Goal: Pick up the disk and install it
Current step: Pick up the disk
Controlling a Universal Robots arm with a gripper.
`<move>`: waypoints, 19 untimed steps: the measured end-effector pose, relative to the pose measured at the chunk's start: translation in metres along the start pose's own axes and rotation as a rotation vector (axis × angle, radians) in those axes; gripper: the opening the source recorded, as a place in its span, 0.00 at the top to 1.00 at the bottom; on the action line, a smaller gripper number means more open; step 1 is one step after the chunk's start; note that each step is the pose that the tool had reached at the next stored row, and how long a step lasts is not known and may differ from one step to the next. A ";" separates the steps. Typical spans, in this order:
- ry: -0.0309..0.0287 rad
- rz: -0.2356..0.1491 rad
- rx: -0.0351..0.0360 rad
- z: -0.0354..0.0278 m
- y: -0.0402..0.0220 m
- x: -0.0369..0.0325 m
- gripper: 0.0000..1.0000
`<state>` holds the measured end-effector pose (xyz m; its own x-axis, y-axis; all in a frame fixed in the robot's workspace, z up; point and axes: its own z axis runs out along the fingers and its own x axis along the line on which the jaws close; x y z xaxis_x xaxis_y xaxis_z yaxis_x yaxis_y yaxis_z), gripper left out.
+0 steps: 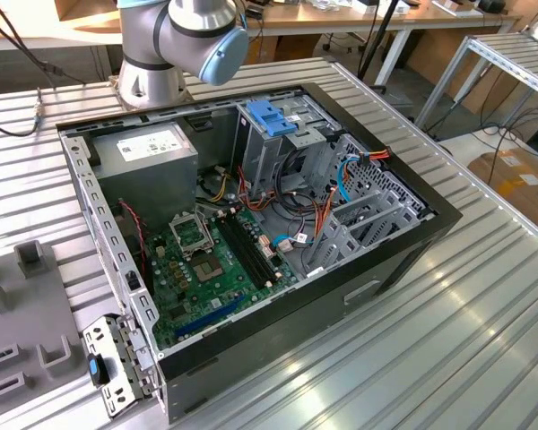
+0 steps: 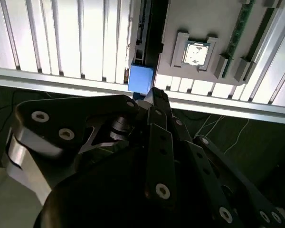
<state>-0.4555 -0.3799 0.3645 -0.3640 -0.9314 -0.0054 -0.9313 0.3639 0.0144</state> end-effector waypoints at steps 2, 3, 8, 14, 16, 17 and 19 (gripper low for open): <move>0.0007 -0.034 0.0001 0.0007 -0.0004 -0.0003 0.89; 0.0016 -0.050 0.0002 0.0011 -0.0018 -0.0018 0.89; 0.0054 -0.077 0.0012 0.0026 -0.0036 -0.0070 0.89; 0.0086 -0.175 0.0030 0.0073 -0.0006 -0.0154 0.52; 0.0097 -0.177 0.0038 0.0099 0.0026 -0.0238 0.40; 0.0101 -0.181 0.0042 0.0117 0.0040 -0.0272 0.40; 0.0103 -0.209 0.0047 0.0151 0.0046 -0.0287 0.40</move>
<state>-0.4495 -0.3513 0.3496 -0.1623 -0.9867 0.0024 -0.9867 0.1624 0.0094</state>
